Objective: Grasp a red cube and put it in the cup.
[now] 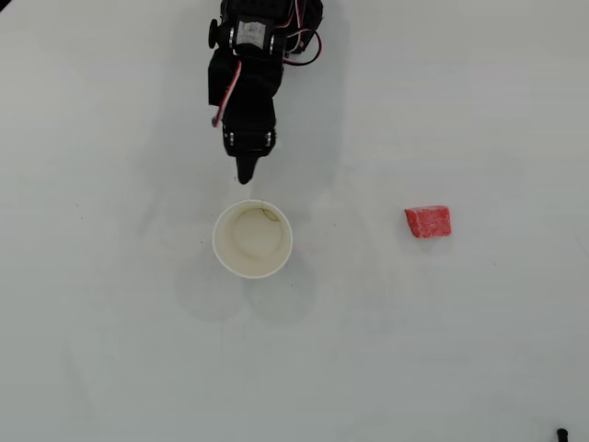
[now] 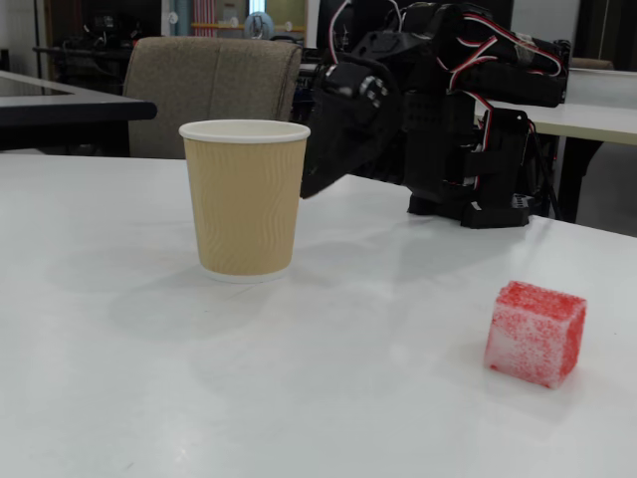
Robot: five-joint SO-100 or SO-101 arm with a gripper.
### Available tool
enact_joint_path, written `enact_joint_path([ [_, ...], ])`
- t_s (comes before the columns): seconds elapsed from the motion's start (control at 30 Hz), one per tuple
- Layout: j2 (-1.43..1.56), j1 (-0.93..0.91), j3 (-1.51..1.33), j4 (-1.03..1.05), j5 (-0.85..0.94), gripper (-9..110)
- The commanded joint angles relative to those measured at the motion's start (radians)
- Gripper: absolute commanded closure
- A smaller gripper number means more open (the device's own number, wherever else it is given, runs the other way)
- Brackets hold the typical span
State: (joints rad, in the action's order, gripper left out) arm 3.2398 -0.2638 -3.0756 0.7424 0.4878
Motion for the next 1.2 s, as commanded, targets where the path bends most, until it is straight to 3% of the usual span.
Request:
enact_joint_path([
  [0.0,0.012,0.054,-0.071,0.052,0.144,100],
  [0.23,0.011,0.196,-0.071,0.141,0.523,100],
  [0.43,0.011,0.272,-0.071,0.026,0.775,100],
  [0.6,0.008,0.371,-0.071,-0.175,0.850,99],
  [0.87,-0.037,0.457,-0.071,-0.314,0.931,99],
  [1.17,-0.279,0.482,-0.037,-0.483,1.040,99],
])
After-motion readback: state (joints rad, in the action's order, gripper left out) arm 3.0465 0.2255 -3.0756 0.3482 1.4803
